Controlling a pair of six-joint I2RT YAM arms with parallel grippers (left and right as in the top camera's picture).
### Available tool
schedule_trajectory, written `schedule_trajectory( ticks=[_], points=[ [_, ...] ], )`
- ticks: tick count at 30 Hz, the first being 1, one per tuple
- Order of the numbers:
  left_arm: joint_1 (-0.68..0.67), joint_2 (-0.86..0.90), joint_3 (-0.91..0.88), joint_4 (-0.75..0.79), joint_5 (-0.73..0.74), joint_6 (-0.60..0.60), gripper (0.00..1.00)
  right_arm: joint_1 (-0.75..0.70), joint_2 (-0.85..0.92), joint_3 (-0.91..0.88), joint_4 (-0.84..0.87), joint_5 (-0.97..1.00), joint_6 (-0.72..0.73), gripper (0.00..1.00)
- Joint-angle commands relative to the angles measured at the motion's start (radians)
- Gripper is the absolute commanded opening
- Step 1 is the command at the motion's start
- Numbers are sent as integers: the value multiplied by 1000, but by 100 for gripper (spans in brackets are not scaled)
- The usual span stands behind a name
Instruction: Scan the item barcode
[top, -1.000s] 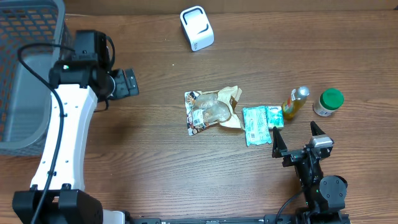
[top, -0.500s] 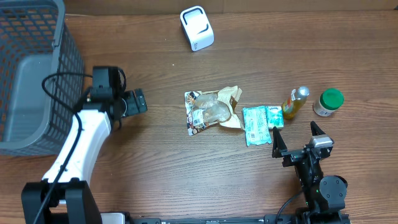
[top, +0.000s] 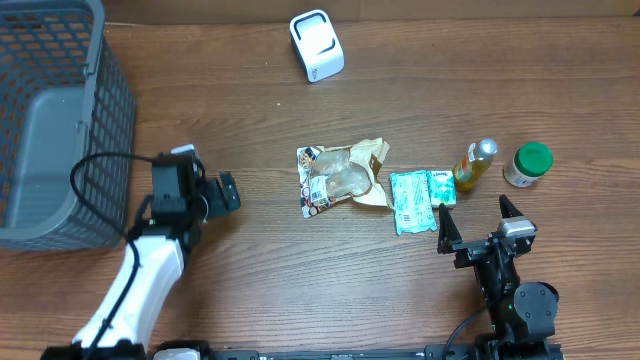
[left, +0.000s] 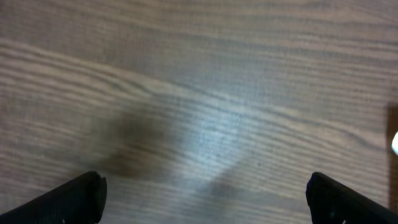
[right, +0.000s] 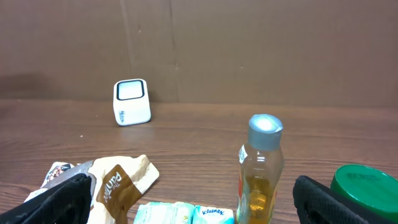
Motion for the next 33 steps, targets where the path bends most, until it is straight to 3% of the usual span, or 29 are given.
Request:
schedule_trajectory(
  ticks=[1,9,25,33],
  points=[
    [-11,-58,-84,40,6,19,100,-4,-8,-10,7,9,-5,100],
    [-11,-159,-281,206,5,19,100,-4,-8,-10,7,9,-5,100],
    [40,-232,-427,212,8,23,100,-4,-8,-10,7,9,-5,100],
    [40,-306,-568,399,8,23,100,-4,-8,-10,7,9,-5,100]
  ],
)
